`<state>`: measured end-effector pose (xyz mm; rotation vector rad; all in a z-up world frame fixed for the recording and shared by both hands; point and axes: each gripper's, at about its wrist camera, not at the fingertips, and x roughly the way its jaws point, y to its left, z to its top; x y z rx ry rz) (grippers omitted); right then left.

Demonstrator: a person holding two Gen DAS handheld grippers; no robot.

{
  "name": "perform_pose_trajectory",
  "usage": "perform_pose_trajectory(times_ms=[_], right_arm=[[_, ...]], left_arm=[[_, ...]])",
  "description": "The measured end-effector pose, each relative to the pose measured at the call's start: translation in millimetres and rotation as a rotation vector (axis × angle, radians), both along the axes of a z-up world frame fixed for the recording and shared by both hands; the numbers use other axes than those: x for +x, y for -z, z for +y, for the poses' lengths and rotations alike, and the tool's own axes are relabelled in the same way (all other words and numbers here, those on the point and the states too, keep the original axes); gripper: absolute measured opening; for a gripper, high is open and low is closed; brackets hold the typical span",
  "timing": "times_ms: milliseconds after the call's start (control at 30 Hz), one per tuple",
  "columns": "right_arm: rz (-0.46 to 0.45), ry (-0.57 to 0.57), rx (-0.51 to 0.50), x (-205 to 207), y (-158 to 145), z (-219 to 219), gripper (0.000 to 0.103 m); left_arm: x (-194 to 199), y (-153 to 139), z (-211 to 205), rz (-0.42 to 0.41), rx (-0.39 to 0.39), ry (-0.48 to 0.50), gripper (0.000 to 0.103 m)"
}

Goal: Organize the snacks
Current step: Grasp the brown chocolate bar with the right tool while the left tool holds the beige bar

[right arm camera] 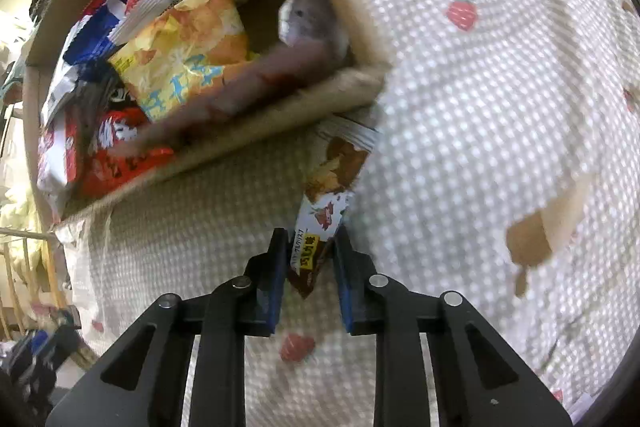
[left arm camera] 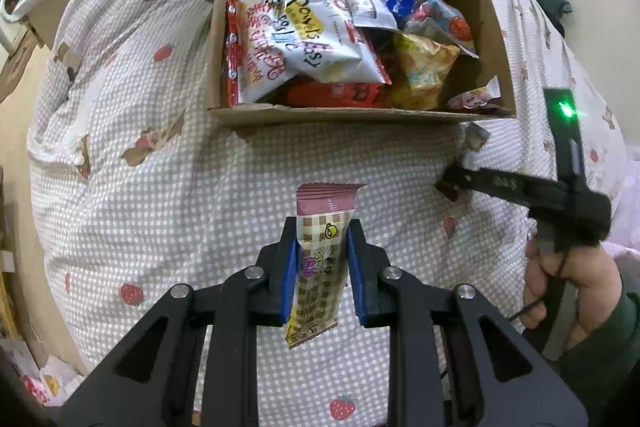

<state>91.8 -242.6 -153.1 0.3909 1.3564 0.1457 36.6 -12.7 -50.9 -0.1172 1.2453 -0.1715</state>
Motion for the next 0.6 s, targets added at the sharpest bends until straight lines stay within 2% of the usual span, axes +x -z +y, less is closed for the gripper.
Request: perform_pose_trajectory(times_ms=[233, 600], right_arm=[[-0.010, -0.084, 0.052, -29.9, -8.7, -0.4, 0.018], [-0.121, -0.219, 0.190, -58.7, -46.3, 25.1, 0.018]], left_arm=[[0.8, -2.4, -1.3, -0.014, 0.012, -0.011, 0.020], [1.0, 4.9, 13.2, -0.018, 0.064, -0.064, 0.020]])
